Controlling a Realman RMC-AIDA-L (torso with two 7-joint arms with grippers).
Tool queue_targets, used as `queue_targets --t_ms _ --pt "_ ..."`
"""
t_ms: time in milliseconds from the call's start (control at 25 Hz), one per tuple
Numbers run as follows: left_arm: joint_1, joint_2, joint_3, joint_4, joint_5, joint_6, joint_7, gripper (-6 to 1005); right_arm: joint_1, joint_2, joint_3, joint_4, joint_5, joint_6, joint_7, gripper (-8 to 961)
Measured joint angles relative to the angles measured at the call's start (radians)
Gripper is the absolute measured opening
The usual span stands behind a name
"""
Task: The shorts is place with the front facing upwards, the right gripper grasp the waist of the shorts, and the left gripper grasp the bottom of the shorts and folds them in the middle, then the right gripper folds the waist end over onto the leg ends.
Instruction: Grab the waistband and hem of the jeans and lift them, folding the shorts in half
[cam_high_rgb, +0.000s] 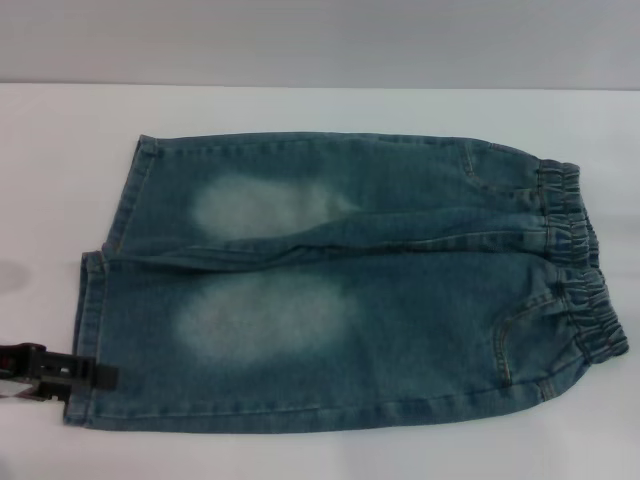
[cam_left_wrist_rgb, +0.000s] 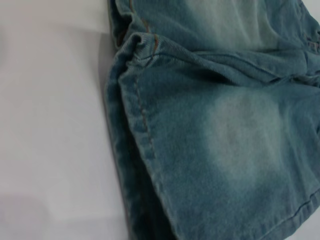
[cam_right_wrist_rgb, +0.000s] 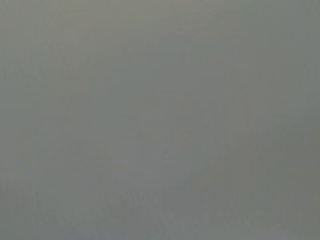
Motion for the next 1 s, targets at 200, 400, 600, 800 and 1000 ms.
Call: queue_targets --t_ms 200,400,600,800,1000 --pt "0.012 0.002 0.0 0.0 0.0 0.016 0.01 789 0.005 0.0 0.001 0.002 0.0 0.0 0.0 511" --pt "0.018 0.001 -0.006 -0.001 0.0 0.034 0.029 780 0.008 0.0 0.001 0.004 0.0 0.0 0.0 511" --pt "0.022 -0.002 -0.005 -0.001 -0.001 0.036 0.038 771 0.01 0.0 0.001 0.004 0.001 -0.002 0.002 511" --pt "0.024 -0.001 -0.007 -0.001 -0.002 0.028 0.042 762 0.009 0.0 0.001 0.005 0.009 -0.002 0.006 511" --pt "0.038 0.003 -0.01 0.021 -0.006 0.013 0.042 631 0.005 0.0 0.008 0.006 0.012 -0.002 0.008 510"
